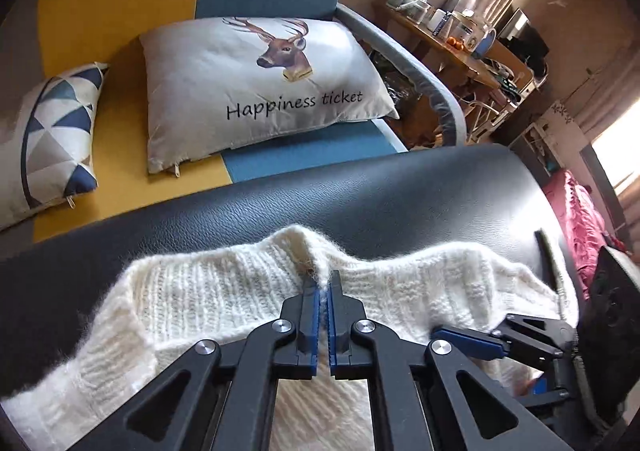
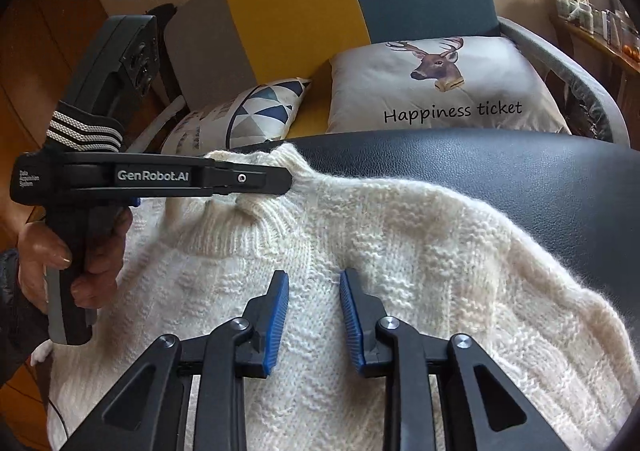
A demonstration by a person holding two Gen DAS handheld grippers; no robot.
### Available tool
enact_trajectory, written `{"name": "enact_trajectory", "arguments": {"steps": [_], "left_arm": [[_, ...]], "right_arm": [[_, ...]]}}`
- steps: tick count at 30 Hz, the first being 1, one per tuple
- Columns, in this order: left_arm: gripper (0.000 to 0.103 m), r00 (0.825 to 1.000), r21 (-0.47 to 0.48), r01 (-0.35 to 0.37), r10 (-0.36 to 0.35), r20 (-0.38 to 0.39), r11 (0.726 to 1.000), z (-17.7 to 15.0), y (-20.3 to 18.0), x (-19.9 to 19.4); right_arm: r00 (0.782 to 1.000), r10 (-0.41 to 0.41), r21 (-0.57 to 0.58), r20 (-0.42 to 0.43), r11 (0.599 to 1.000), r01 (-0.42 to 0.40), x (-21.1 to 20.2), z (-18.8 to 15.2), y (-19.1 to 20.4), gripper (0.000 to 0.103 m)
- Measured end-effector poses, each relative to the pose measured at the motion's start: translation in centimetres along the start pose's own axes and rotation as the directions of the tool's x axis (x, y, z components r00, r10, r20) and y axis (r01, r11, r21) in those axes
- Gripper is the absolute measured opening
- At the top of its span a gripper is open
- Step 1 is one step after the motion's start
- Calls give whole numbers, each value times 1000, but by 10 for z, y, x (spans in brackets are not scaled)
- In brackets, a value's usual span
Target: Fold clothes
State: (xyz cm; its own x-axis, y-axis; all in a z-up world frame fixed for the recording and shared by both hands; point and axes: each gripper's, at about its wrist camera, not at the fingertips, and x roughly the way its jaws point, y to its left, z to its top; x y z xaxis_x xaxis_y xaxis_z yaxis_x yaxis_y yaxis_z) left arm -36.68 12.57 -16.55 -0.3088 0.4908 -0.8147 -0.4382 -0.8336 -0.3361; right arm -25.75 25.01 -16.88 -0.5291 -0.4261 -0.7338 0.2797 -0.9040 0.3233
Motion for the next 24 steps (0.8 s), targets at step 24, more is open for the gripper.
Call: {"name": "enact_trajectory", "arguments": {"steps": [24], "left_arm": [[22, 966, -71, -200, 209, 152, 977, -151, 78, -113]], "right_arm": [[806, 581, 445, -113, 755, -482, 124, 93, 55, 33]]}}
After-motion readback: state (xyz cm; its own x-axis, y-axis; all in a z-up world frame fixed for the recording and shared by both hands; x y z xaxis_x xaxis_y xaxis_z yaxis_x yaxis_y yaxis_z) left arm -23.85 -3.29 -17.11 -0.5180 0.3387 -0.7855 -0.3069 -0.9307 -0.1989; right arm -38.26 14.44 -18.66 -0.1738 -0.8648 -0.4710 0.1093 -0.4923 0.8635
